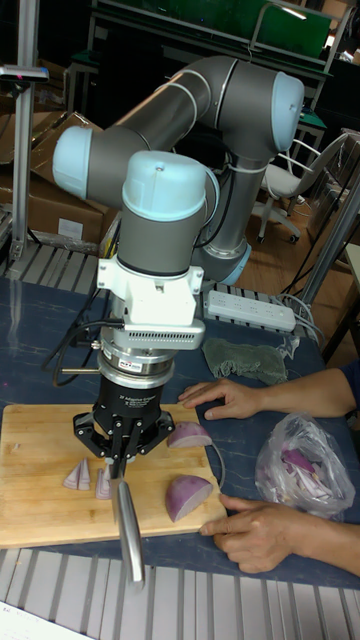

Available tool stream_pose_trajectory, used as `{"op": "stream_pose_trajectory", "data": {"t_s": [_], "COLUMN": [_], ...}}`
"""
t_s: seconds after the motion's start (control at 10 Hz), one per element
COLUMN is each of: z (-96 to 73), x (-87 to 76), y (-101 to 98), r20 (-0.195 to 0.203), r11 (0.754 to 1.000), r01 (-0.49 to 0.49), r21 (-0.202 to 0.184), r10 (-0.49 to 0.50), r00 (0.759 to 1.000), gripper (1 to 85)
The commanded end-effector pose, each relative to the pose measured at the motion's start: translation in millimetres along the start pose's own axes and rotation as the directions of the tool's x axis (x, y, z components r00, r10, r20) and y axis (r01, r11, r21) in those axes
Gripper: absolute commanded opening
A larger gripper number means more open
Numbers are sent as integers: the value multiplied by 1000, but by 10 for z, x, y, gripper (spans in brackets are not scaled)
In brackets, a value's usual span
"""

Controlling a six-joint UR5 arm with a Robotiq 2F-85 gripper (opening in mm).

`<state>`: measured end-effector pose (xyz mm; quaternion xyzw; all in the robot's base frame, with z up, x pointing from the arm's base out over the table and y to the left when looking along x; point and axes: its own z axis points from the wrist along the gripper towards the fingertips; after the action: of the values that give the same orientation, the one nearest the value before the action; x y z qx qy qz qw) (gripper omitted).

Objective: Chop the onions

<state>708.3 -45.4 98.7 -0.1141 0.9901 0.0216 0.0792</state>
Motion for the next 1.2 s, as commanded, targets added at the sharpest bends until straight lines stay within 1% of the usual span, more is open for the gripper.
{"op": "stream_pose_trajectory", "data": {"t_s": [0.0,0.5,1.1], "z": [48,64,82], "x": [-31,-37,-42], "y": [-26,-5,-11], "r20": [16,18,19], "r11": [1000,1000,1000], "r01": [-5,-2,3], "r21": [-8,-16,-15], "r10": [5,2,-3], "r00": [1000,1000,1000], "gripper": [10,10,10]}}
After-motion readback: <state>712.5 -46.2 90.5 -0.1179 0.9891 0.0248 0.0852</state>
